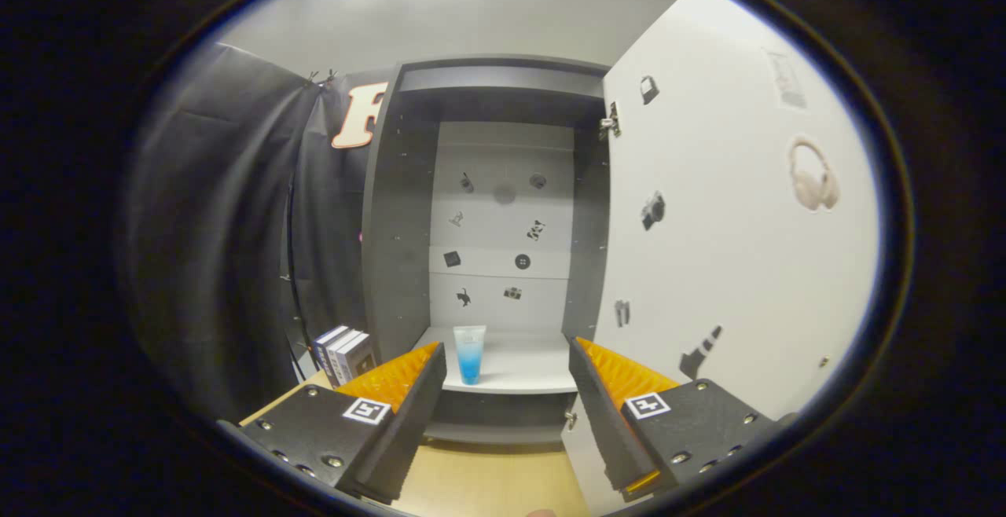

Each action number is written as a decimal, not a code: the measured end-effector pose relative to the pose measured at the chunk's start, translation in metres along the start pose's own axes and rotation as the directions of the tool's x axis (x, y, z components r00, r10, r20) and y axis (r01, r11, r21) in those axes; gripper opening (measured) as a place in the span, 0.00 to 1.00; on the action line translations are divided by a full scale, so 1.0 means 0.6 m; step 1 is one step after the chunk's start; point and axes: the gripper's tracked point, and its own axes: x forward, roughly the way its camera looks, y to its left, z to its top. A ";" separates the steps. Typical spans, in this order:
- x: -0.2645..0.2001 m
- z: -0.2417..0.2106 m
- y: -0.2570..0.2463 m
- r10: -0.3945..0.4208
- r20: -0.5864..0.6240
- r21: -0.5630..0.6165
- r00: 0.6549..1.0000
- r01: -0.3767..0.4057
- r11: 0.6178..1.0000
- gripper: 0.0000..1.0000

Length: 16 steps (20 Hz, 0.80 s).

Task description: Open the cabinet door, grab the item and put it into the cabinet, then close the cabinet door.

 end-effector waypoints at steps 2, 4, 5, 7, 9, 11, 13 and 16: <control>-0.038 -0.002 -0.028 -0.040 -0.004 -0.012 0.999 0.040 0.999 0.93; -0.077 -0.005 -0.061 -0.085 -0.012 -0.014 0.996 0.084 0.996 0.93; -0.099 -0.006 -0.080 -0.111 -0.014 -0.015 0.994 0.111 0.994 0.93; -0.141 -0.008 -0.119 -0.168 -0.020 -0.015 0.986 0.168 0.986 0.93; -0.174 -0.014 -0.153 -0.229 -0.026 -0.005 0.973 0.229 0.973 0.93; -0.204 -0.021 -0.187 -0.284 -0.037 0.012 0.958 0.285 0.959 0.93; -0.238 -0.029 -0.226 -0.342 -0.043 0.010 0.939 0.343 0.939 0.93; -0.276 -0.044 -0.286 -0.419 -0.061 0.008 0.906 0.420 0.908 0.93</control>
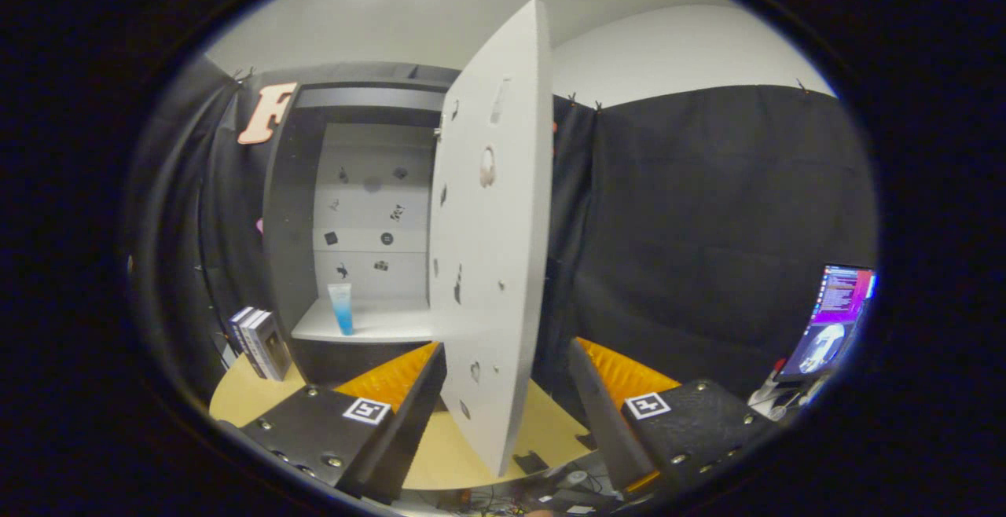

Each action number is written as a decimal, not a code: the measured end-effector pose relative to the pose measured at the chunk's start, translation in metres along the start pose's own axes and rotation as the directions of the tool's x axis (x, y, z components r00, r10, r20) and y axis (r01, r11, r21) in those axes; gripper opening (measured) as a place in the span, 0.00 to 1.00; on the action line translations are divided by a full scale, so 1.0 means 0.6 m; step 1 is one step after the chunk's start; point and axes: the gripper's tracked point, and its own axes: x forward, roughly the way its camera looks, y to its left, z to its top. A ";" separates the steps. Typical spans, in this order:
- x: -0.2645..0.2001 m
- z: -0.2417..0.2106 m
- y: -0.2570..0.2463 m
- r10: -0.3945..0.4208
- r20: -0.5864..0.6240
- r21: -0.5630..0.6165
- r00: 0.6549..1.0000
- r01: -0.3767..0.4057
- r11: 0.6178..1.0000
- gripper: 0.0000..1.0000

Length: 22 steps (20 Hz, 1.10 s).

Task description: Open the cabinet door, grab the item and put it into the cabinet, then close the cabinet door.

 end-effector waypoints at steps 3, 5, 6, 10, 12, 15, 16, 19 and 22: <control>0.009 -0.010 -0.058 -0.067 -0.014 0.007 0.998 0.068 0.998 0.93; 0.023 -0.015 -0.093 -0.112 -0.018 -0.005 0.994 0.111 0.994 0.93; 0.034 -0.017 -0.108 -0.131 -0.020 -0.006 0.991 0.131 0.991 0.93; 0.078 -0.026 -0.133 -0.172 -0.053 0.017 0.984 0.173 0.985 0.93; 0.097 -0.023 -0.123 -0.153 -0.056 0.041 0.987 0.155 0.987 0.93; 0.117 -0.020 -0.107 -0.128 -0.062 0.047 0.990 0.131 0.990 0.93; 0.123 -0.019 -0.107 -0.133 -0.057 0.037 0.990 0.135 0.990 0.93; 0.124 -0.020 -0.106 -0.108 -0.065 0.052 0.992 0.111 0.992 0.92; 0.130 -0.022 -0.098 -0.055 -0.072 0.067 0.996 0.060 0.996 0.92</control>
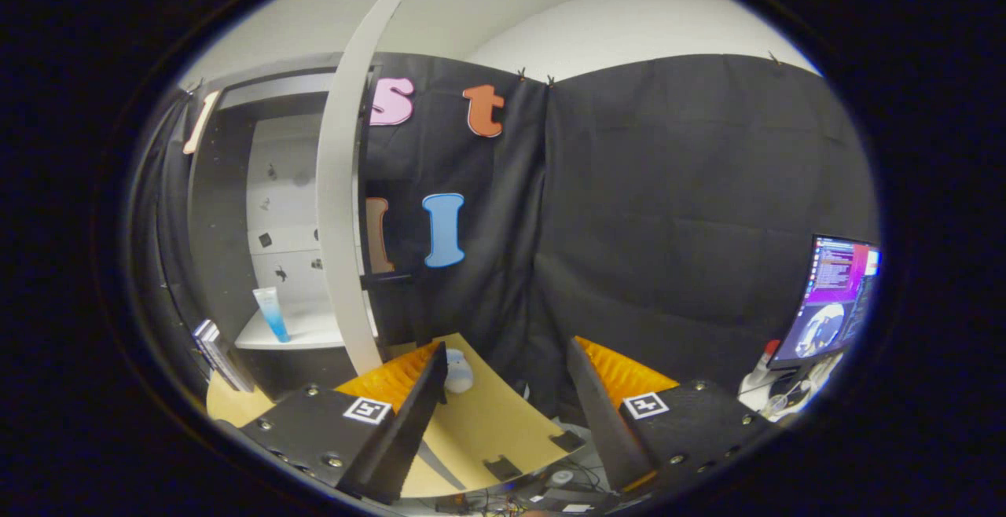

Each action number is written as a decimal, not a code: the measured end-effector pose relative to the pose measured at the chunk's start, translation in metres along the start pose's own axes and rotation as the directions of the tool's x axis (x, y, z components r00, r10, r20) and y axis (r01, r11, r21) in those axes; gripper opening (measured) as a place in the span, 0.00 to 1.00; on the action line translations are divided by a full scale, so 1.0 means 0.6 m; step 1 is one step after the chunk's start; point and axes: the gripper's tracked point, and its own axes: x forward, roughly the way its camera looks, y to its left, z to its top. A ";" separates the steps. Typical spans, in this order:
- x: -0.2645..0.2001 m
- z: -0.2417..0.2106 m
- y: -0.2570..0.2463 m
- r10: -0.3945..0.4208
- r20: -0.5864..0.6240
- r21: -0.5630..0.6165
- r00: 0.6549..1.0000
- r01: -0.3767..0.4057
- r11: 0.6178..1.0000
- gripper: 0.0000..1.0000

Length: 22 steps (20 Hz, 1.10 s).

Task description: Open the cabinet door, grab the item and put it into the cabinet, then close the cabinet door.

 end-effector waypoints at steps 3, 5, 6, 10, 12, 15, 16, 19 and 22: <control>0.001 0.007 0.002 0.030 0.012 -0.052 0.999 -0.029 0.998 0.91; 0.002 0.007 0.012 0.057 0.010 -0.069 0.998 -0.056 0.996 0.91; 0.003 0.006 0.020 0.075 0.003 -0.065 0.997 -0.074 0.995 0.91; -0.001 0.003 0.037 0.123 -0.005 -0.049 0.992 -0.123 0.991 0.91; -0.006 0.003 0.046 0.156 -0.009 -0.058 0.988 -0.156 0.986 0.91; -0.019 0.004 0.067 0.217 -0.019 -0.059 0.976 -0.218 0.974 0.91; -0.023 -0.001 0.079 0.237 -0.023 -0.055 0.971 -0.238 0.970 0.91; -0.034 -0.003 0.103 0.295 -0.032 -0.050 0.955 -0.296 0.954 0.91; -0.042 -0.004 0.132 0.339 -0.041 -0.051 0.940 -0.341 0.939 0.91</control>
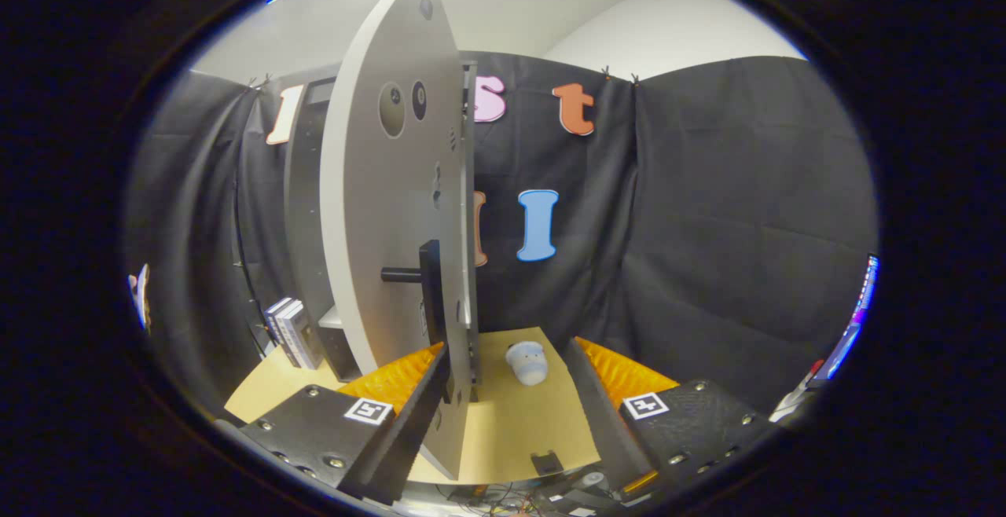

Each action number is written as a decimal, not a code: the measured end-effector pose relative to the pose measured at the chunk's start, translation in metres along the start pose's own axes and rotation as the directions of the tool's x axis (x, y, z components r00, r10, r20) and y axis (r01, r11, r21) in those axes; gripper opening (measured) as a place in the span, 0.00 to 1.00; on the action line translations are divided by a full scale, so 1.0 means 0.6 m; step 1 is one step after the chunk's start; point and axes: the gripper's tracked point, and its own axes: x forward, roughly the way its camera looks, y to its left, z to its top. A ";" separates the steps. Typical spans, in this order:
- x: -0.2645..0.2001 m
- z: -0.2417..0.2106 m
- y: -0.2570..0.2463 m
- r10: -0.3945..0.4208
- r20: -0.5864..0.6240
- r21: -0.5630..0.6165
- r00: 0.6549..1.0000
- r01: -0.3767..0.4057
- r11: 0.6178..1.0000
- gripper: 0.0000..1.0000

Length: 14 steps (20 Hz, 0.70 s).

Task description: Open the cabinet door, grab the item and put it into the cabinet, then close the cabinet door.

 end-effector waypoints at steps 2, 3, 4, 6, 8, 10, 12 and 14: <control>-0.001 -0.002 0.024 0.036 -0.003 0.000 0.999 -0.036 0.999 0.91; -0.001 -0.002 0.035 0.057 -0.007 0.001 0.998 -0.057 0.998 0.91; 0.005 -0.001 0.044 0.078 -0.010 0.003 0.997 -0.078 0.997 0.91; 0.004 -0.003 0.072 0.123 -0.015 0.009 0.992 -0.123 0.992 0.91; 0.005 -0.006 0.096 0.169 -0.018 0.015 0.986 -0.168 0.986 0.92; 0.016 -0.004 0.127 0.208 -0.017 0.018 0.978 -0.208 0.978 0.91; 0.023 -0.004 0.152 0.242 -0.018 0.018 0.970 -0.241 0.970 0.92; 0.033 -0.005 0.179 0.281 -0.021 0.019 0.959 -0.281 0.960 0.92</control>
